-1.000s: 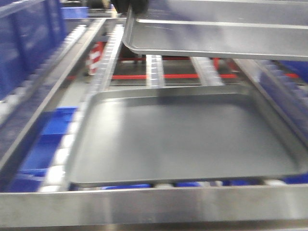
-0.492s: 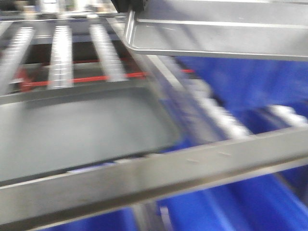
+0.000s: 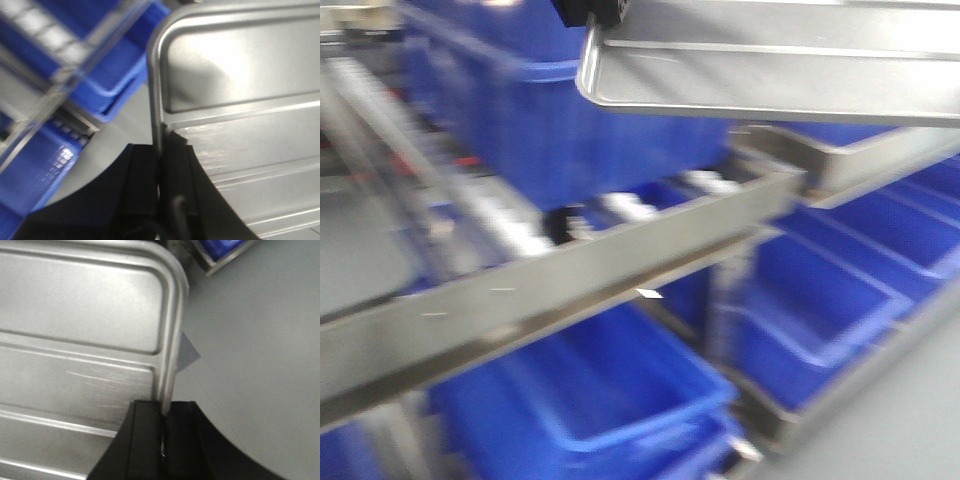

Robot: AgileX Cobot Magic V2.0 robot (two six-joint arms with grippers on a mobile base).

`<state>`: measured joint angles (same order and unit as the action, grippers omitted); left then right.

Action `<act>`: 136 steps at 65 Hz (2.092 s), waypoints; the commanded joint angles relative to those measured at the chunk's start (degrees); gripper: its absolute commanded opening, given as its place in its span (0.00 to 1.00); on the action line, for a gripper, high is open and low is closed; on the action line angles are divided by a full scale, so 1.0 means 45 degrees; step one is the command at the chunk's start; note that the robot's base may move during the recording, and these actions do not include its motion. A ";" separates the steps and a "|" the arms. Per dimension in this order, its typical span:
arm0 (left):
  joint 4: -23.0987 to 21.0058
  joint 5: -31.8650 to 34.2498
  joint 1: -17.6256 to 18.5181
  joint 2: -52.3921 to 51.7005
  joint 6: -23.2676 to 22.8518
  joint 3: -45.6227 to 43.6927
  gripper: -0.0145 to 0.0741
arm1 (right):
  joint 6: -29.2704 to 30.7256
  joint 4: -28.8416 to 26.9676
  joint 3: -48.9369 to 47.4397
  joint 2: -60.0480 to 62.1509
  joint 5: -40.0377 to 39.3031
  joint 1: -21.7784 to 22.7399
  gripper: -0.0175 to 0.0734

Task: Grab silver tray and place in blue box
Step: 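Hold the tray with both grippers while the base turns away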

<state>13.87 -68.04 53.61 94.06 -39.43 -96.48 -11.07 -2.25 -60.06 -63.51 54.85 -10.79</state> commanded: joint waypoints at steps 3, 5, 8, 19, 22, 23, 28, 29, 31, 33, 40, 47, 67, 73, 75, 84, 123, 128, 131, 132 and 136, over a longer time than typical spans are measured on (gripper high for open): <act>0.0721 -0.1424 0.0020 -0.0631 0.0366 -0.0238 0.05 | 0.0219 0.0742 -0.0478 0.0286 -0.0721 0.0084 0.25; 0.0721 -0.1424 0.0020 -0.0631 0.0366 -0.0238 0.05 | 0.0219 0.0742 -0.0478 0.0286 -0.0721 0.0084 0.25; 0.0721 -0.1424 0.0020 -0.0631 0.0366 -0.0238 0.05 | 0.0219 0.0742 -0.0478 0.0286 -0.0721 0.0084 0.25; 0.0721 -0.1424 0.0020 -0.0631 0.0366 -0.0238 0.05 | 0.0219 0.0742 -0.0478 0.0286 -0.0721 0.0084 0.25; 0.0721 -0.1424 0.0020 -0.0631 0.0366 -0.0238 0.05 | 0.0219 0.0742 -0.0478 0.0286 -0.0721 0.0084 0.25; 0.0721 -0.1424 0.0020 -0.0631 0.0366 -0.0238 0.05 | 0.0219 0.0742 -0.0478 0.0286 -0.0721 0.0084 0.25; 0.0721 -0.1424 0.0020 -0.0631 0.0366 -0.0238 0.05 | 0.0219 0.0742 -0.0478 0.0286 -0.0721 0.0084 0.25; 0.0721 -0.1424 0.0020 -0.0631 0.0366 -0.0238 0.05 | 0.0219 0.0742 -0.0478 0.0286 -0.0721 0.0084 0.25; 0.0721 -0.1424 0.0020 -0.0631 0.0366 -0.0238 0.05 | 0.0219 0.0742 -0.0478 0.0286 -0.0721 0.0084 0.25; 0.0721 -0.1424 0.0020 -0.0631 0.0366 -0.0238 0.05 | 0.0219 0.0742 -0.0478 0.0286 -0.0721 0.0084 0.25; 0.0721 -0.1424 0.0020 -0.0631 0.0366 -0.0238 0.05 | 0.0219 0.0742 -0.0478 0.0286 -0.0721 0.0084 0.25; 0.0721 -0.1424 0.0020 -0.0631 0.0366 -0.0238 0.05 | 0.0219 0.0742 -0.0478 0.0286 -0.0721 0.0084 0.25; 0.0721 -0.1424 0.0020 -0.0631 0.0366 -0.0238 0.05 | 0.0219 0.0742 -0.0478 0.0286 -0.0721 0.0084 0.25; 0.0721 -0.1424 0.0020 -0.0631 0.0366 -0.0238 0.05 | 0.0219 0.0742 -0.0478 0.0286 -0.0721 0.0084 0.25; 0.0721 -0.1424 0.0020 -0.0631 0.0366 -0.0238 0.05 | 0.0219 0.0742 -0.0478 0.0286 -0.0721 0.0084 0.25; 0.0721 -0.1424 0.0020 -0.0631 0.0366 -0.0238 0.05 | 0.0219 0.0742 -0.0478 0.0286 -0.0721 0.0084 0.25; 0.0699 -0.1424 0.0020 -0.0631 0.0366 -0.0238 0.05 | 0.0219 0.0742 -0.0478 0.0286 -0.0694 0.0084 0.25; 0.0699 -0.1424 0.0020 -0.0631 0.0366 -0.0238 0.05 | 0.0219 0.0742 -0.0478 0.0286 -0.0651 0.0084 0.25; 0.0699 -0.1424 0.0020 -0.0631 0.0366 -0.0238 0.05 | 0.0219 0.0742 -0.0478 0.0286 -0.0636 0.0084 0.25; 0.0699 -0.1424 0.0020 -0.0631 0.0366 -0.0238 0.05 | 0.0219 0.0742 -0.0478 0.0286 -0.0636 0.0084 0.25; 0.0699 -0.1424 0.0020 -0.0631 0.0366 -0.0238 0.05 | 0.0219 0.0742 -0.0478 0.0286 -0.0636 0.0084 0.25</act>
<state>13.66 -68.09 53.61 94.06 -39.43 -96.48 -11.07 -2.25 -60.06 -63.51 55.23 -10.79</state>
